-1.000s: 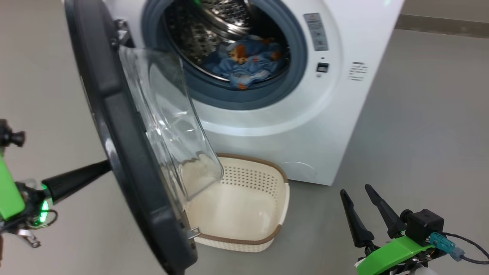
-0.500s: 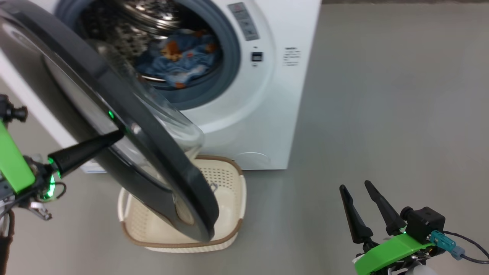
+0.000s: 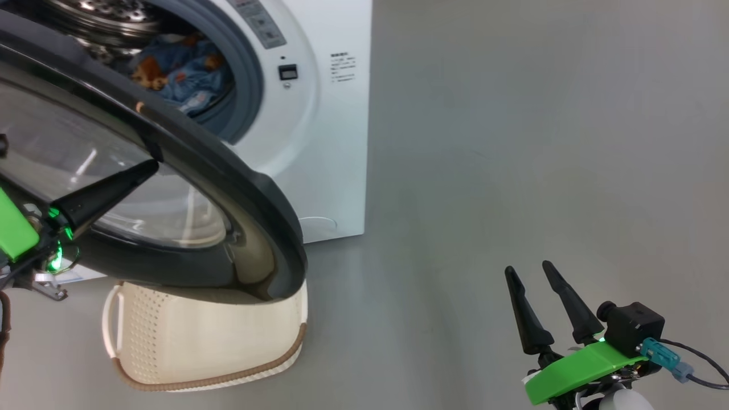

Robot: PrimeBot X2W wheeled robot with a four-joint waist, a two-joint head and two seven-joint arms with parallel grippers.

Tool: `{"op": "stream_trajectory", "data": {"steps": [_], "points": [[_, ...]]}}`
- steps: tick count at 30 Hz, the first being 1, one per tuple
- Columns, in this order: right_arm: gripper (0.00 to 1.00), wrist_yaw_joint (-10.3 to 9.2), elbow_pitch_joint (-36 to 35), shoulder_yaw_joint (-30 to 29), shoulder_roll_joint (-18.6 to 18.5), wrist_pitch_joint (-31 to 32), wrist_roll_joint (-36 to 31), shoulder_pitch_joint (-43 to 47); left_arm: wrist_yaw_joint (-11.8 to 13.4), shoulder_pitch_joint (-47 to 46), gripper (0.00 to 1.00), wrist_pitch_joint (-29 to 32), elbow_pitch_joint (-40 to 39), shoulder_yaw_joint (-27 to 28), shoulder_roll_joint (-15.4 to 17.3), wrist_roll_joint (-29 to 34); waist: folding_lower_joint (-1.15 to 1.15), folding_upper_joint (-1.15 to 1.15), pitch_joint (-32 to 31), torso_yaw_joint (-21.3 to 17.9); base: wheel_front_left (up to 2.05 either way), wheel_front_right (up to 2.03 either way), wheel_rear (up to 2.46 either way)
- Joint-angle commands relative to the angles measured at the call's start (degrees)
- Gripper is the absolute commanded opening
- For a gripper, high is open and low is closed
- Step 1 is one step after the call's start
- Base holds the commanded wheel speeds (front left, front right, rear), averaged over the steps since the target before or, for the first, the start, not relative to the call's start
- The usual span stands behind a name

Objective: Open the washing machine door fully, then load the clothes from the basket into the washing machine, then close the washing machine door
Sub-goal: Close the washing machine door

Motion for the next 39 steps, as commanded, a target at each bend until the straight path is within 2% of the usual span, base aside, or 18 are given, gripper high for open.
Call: {"op": "stream_trajectory", "data": {"steps": [1, 7, 22, 25, 29, 30, 32, 33, 39], "points": [[1.0, 0.09, -1.51, 0.88, 0.07, -0.68, -0.16, -1.26, -0.42, -2.64, 0.0, -0.7, -0.97, 2.4, 2.74, 0.4, 0.0, 0.0, 0.4, -0.74, 0.0, 0.0, 0.0], [1.0, 0.09, -1.47, 0.26, 0.0, -0.68, -0.41, -0.88, -0.42, -1.57, 0.0, -1.25, -1.07, 2.05, 2.7, 0.14, 0.0, 0.0, -0.35, 0.59, 0.0, 0.0, 0.0], [1.0, 0.09, -0.94, 0.47, -1.26, -0.68, -0.41, 0.47, -0.42, 8.17, 0.02, -5.19, -4.62, 1.76, 2.18, -0.2, 0.0, 0.0, -3.82, 7.07, 0.0, 0.0, 0.0], [1.0, 0.09, -0.85, 0.6, -1.45, -0.68, -0.3, 0.74, -0.42, 11.26, 0.12, -6.56, -5.03, 2.18, 1.81, -0.43, 0.0, 0.0, -4.31, 7.66, 0.0, 0.0, 0.0], [1.0, 0.09, -0.85, 0.78, -1.71, -0.68, -0.23, 1.25, -0.42, 15.48, 0.46, -8.4, -5.85, 2.59, 1.7, -0.16, 0.0, 0.0, -4.84, 8.19, 0.0, 0.0, 0.0], [1.0, 0.09, -0.86, 0.85, -1.82, -0.68, -0.2, 1.33, -0.42, 16.44, 0.56, -8.95, -6.05, 2.69, 1.79, 0.04, 0.0, 0.0, -4.87, 8.26, 0.0, 0.0, 0.0], [1.0, 0.09, -0.87, 0.91, -2.16, -0.68, -0.05, 1.37, -0.42, 18.13, 0.93, -10.26, -6.42, 2.56, 2.1, 0.98, 0.0, 0.0, -4.86, 8.38, 0.0, 0.0, 0.0], [1.0, 0.09, -0.84, 0.95, -2.35, -0.68, 0.02, 1.38, -0.42, 18.9, 1.0, -10.96, -6.53, 2.41, 2.19, 1.38, 0.0, 0.0, -4.88, 8.4, 0.0, 0.0, 0.0], [1.0, 0.09, -0.79, 1.01, -3.08, -0.68, 0.14, 1.51, -0.42, 23.14, 1.0, -18.54, -6.86, 0.66, 2.84, 5.16, 0.0, 0.0, -5.03, 7.74, 0.0, 0.0, 0.0]]}}
